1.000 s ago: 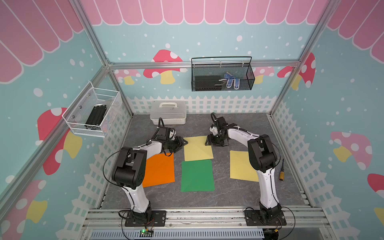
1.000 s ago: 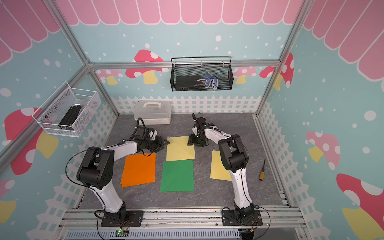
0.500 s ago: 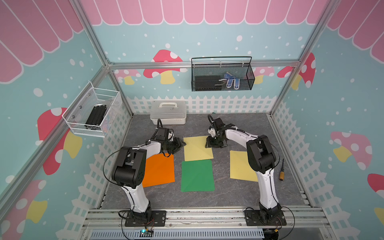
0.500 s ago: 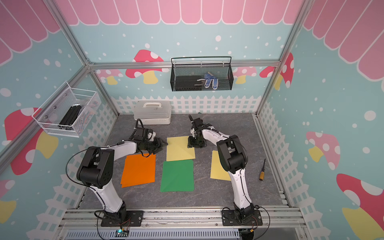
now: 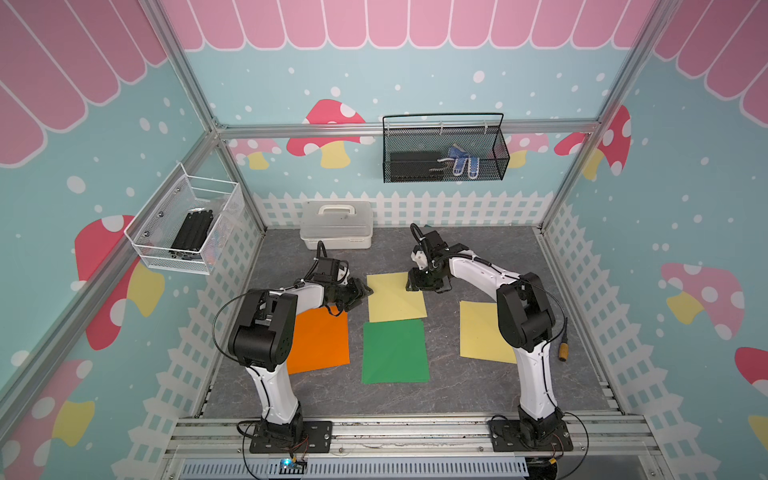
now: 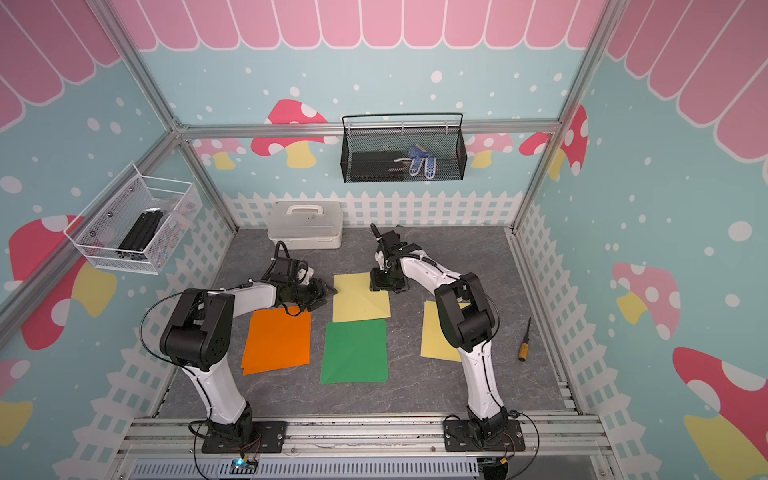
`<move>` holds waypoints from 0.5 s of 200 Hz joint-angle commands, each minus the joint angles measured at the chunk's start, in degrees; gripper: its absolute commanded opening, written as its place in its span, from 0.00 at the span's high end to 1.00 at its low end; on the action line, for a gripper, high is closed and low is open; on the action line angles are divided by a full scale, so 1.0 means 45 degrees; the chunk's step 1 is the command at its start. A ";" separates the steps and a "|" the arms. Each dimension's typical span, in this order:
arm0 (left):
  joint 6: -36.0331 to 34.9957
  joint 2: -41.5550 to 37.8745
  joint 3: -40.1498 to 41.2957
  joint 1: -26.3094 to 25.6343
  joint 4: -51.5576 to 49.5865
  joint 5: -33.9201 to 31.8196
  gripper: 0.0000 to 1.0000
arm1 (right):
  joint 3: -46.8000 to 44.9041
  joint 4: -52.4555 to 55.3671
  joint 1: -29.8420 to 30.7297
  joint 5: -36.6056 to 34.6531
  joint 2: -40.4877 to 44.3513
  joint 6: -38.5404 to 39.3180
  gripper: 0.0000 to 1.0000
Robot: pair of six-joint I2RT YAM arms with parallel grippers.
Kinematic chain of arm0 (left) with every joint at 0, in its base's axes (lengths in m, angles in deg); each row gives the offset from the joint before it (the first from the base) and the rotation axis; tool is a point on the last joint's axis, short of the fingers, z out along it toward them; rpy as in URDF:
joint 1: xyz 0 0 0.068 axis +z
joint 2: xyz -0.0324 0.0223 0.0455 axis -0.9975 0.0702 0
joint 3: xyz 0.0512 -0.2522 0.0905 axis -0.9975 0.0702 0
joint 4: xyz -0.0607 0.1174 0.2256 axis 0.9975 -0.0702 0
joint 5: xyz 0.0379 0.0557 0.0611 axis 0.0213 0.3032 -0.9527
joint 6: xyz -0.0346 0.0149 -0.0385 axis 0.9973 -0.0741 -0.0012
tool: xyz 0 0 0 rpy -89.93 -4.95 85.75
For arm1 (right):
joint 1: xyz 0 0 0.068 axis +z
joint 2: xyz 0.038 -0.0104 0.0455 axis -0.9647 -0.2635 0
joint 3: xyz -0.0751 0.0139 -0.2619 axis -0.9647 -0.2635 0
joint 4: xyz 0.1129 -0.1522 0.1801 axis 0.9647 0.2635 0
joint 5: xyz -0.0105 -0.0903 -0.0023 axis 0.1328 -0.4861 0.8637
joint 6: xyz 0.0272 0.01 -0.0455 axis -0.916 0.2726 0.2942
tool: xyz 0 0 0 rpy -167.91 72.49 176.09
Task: Sort the scattered colored papers by color
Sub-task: Pick up the colored paper from the center of the board.
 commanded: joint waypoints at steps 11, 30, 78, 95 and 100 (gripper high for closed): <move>-0.0160 0.0205 0.0075 0.0065 0.0134 0.0196 0.40 | 0.0150 0.0151 0.0031 0.0212 -0.0561 0.0125 0.48; -0.0150 0.0347 0.0007 0.0065 0.0122 0.0264 0.40 | 0.0168 0.0137 0.0021 0.0265 -0.0738 0.0146 0.48; -0.0321 0.0915 -0.0430 -0.0178 -0.0101 0.0308 0.40 | 0.0171 0.0074 0.0030 0.0505 -0.1260 0.0068 0.47; -0.0322 0.1284 -0.0724 -0.0385 -0.0177 0.0493 0.40 | 0.0170 0.0038 0.0031 0.0544 -0.1393 0.0049 0.47; -0.0328 0.1398 -0.0848 -0.0449 -0.0182 0.0517 0.40 | 0.0168 0.0052 0.0031 0.0552 -0.1424 0.0039 0.47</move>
